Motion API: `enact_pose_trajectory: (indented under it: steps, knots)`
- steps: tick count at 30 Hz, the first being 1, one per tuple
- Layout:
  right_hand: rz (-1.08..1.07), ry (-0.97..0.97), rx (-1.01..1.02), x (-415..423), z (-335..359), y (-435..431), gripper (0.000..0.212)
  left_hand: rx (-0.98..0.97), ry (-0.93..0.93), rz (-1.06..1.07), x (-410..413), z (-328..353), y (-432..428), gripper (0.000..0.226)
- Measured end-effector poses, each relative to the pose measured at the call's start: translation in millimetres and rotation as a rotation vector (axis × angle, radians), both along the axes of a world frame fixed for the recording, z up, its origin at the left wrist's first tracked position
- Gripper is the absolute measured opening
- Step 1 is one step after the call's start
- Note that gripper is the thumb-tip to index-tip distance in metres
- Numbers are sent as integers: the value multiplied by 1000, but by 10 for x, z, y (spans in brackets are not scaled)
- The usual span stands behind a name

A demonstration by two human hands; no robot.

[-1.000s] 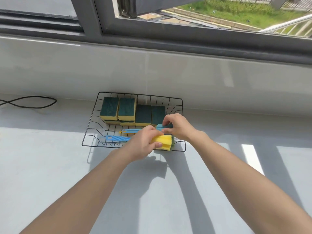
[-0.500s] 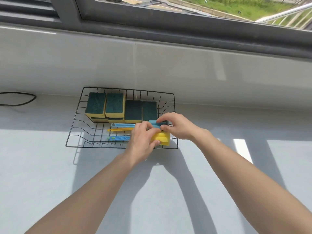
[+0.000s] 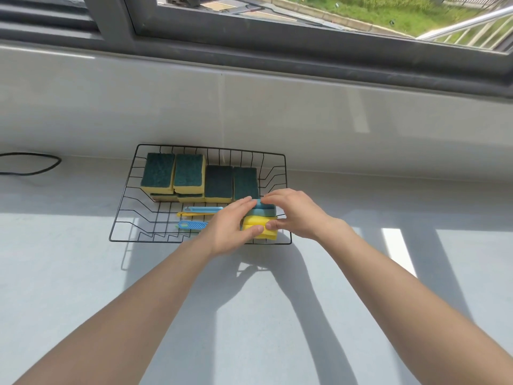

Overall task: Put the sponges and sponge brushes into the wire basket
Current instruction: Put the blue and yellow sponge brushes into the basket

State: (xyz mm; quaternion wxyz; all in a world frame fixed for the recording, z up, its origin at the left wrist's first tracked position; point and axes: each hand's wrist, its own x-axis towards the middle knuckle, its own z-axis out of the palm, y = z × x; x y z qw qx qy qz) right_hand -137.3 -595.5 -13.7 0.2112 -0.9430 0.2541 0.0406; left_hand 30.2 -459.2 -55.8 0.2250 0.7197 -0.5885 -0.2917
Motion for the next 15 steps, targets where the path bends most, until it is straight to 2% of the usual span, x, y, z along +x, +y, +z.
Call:
enact_pose_trajectory:
  steps: [3, 9, 15]
  knots:
    - [-14, -21, -45, 8, -23, 46, 55, -25, -55, 25, -29, -24, -6, 67]
    - [-74, -28, -42, 12, -67, 133, 47, -37, -103, 143, -190, -22, -23, 62]
    - [-113, -31, -17, -64, 16, 179, 51, -16, -154, 100, -198, 130, 40, 63]
